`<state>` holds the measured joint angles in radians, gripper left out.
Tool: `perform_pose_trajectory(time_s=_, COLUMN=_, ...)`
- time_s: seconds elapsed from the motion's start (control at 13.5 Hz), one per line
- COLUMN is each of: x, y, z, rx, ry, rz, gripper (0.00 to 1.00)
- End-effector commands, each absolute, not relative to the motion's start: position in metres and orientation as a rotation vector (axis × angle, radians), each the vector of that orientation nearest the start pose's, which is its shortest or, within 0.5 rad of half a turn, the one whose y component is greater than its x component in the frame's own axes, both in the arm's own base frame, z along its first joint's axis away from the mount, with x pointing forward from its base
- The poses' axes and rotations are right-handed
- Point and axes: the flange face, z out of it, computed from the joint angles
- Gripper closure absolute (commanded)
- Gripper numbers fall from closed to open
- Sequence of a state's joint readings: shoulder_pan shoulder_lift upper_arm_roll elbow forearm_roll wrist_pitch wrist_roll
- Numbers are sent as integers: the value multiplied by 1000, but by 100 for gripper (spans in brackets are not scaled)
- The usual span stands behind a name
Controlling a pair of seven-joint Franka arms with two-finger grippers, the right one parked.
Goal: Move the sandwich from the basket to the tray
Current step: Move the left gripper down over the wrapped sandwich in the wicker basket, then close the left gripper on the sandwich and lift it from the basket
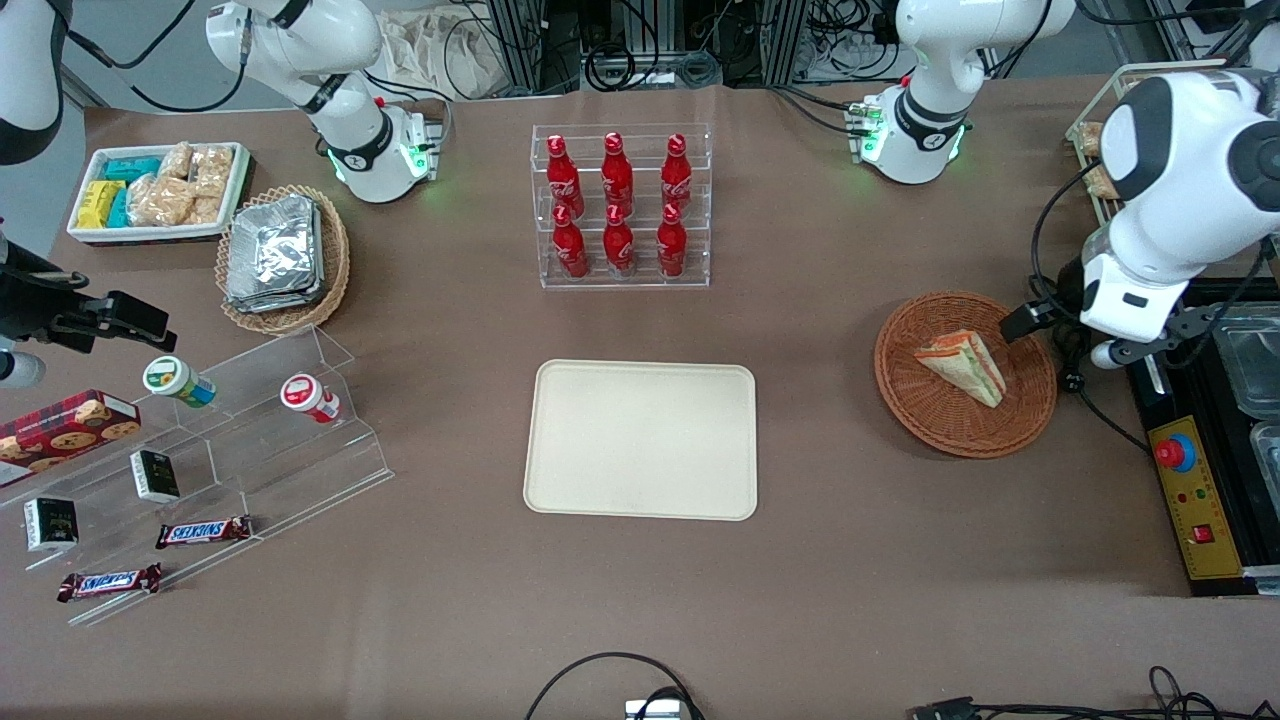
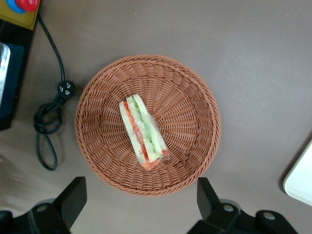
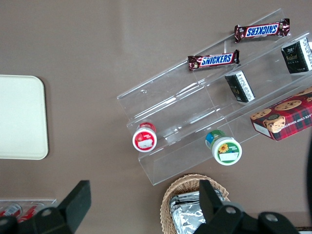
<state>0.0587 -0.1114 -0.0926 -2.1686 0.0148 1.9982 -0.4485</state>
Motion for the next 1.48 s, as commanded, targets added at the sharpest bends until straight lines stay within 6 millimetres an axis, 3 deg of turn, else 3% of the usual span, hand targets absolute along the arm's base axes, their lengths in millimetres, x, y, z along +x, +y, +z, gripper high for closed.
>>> perform_pose_trajectory(time_s=0.0, x=486, y=-17, z=419, rx=-3008, ry=-733, rz=18, gripper=0)
perform_pose_trajectory(time_s=0.74, x=441, y=-14, z=318, rx=-2990, ry=-930, rz=-110, gripper=0)
perform_pose_trajectory(time_s=1.11, x=436, y=0, z=291, rx=-2969, ry=-1036, rz=-144, gripper=0)
perform_pose_trajectory(time_s=1.4, x=439, y=-1, z=269, rx=-2950, ry=-1128, rz=-154, gripper=0)
